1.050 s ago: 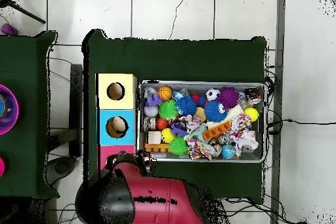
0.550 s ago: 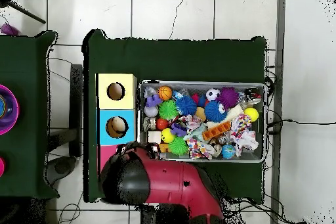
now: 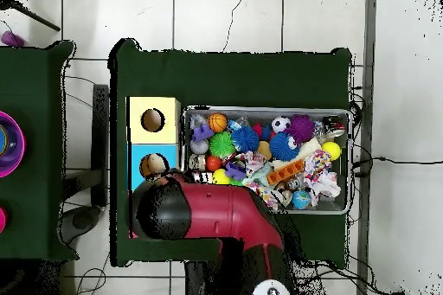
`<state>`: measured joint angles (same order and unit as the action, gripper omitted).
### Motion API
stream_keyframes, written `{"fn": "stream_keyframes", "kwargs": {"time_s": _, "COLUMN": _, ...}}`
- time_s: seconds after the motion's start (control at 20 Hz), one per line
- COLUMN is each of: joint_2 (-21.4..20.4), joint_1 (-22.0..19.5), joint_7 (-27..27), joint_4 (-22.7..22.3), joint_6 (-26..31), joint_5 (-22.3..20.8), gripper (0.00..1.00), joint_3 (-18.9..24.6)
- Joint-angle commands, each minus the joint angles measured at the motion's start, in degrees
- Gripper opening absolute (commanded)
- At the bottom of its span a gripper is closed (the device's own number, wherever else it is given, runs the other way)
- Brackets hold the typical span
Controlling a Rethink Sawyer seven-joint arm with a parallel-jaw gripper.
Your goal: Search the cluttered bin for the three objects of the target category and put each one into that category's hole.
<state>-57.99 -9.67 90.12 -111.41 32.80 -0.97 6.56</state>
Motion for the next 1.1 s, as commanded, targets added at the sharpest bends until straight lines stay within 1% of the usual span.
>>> {"fn": "stream_keyframes", "kwargs": {"time_s": 0.05, "joint_2": 6.20, "joint_1": 1.06, "joint_7": 0.47, "joint_4": 10.29, "joint_6": 8.28, "joint_5": -4.17, "gripper": 1.00, "joint_3": 4.19}}
{"fn": "stream_keyframes", "kwargs": {"time_s": 0.35, "joint_2": 10.46, "joint_1": 0.57, "joint_7": 0.56, "joint_4": 15.63, "joint_6": 11.53, "joint_5": -4.73, "gripper": 1.00, "joint_3": 3.51}}
{"fn": "stream_keyframes", "kwargs": {"time_s": 0.45, "joint_2": 10.75, "joint_1": 0.24, "joint_7": 0.52, "joint_4": 15.99, "joint_6": 11.45, "joint_5": -4.94, "gripper": 1.00, "joint_3": 3.47}}
{"fn": "stream_keyframes", "kwargs": {"time_s": 0.6, "joint_2": 10.77, "joint_1": -1.56, "joint_7": -0.57, "joint_4": 14.82, "joint_6": 10.36, "joint_5": -4.82, "gripper": 1.00, "joint_3": 3.78}}
{"fn": "stream_keyframes", "kwargs": {"time_s": 0.65, "joint_2": 10.67, "joint_1": -2.04, "joint_7": -0.98, "joint_4": 14.96, "joint_6": 11.28, "joint_5": -4.73, "gripper": 1.00, "joint_3": 3.82}}
{"fn": "stream_keyframes", "kwargs": {"time_s": 1.1, "joint_2": 7.94, "joint_1": -9.73, "joint_7": -4.49, "joint_4": 9.02, "joint_6": 9.20, "joint_5": -4.72, "gripper": 1.00, "joint_3": 4.66}}
